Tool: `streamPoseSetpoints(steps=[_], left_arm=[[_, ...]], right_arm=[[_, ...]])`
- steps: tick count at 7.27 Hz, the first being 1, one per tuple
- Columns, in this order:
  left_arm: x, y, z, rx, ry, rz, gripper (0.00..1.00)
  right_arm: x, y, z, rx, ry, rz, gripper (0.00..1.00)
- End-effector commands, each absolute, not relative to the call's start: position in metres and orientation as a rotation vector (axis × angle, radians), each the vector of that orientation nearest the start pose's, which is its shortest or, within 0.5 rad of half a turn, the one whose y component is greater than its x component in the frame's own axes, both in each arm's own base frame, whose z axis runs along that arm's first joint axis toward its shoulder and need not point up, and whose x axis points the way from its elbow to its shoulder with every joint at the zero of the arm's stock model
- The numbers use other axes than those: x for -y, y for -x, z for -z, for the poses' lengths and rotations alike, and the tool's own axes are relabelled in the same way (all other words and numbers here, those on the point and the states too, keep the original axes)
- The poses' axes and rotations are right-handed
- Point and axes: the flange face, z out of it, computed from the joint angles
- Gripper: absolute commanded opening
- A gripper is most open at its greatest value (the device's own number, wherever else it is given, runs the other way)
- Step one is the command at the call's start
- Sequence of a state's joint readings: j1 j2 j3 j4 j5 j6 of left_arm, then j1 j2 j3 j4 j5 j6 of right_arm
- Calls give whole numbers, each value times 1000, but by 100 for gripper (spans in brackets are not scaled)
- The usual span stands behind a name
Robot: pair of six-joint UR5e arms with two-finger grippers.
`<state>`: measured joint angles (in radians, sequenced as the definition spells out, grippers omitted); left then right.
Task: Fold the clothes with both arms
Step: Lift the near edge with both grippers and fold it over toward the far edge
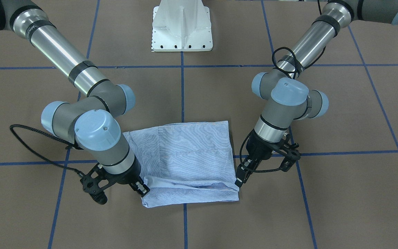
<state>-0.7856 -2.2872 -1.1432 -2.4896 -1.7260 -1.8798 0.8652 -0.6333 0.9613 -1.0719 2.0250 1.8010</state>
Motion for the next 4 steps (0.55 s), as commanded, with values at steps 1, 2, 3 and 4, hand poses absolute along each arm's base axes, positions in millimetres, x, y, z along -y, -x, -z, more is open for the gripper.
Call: streamPoseSetpoints(steps=[1, 2, 3, 4], left_arm=[[648, -457, -317, -1240, -194, 858, 94], [648, -454, -316, -1247, -198, 853, 95], [646, -446, -313, -1248, -231, 812, 99], [634, -435, -333, -1204, -303, 688, 99]], right_arm=[[740, 429, -274, 949, 172, -750, 100], [739, 430, -275, 947, 173, -748, 100], [738, 429, -279, 946, 166, -733, 100], [737, 424, -293, 936, 112, -630, 100]])
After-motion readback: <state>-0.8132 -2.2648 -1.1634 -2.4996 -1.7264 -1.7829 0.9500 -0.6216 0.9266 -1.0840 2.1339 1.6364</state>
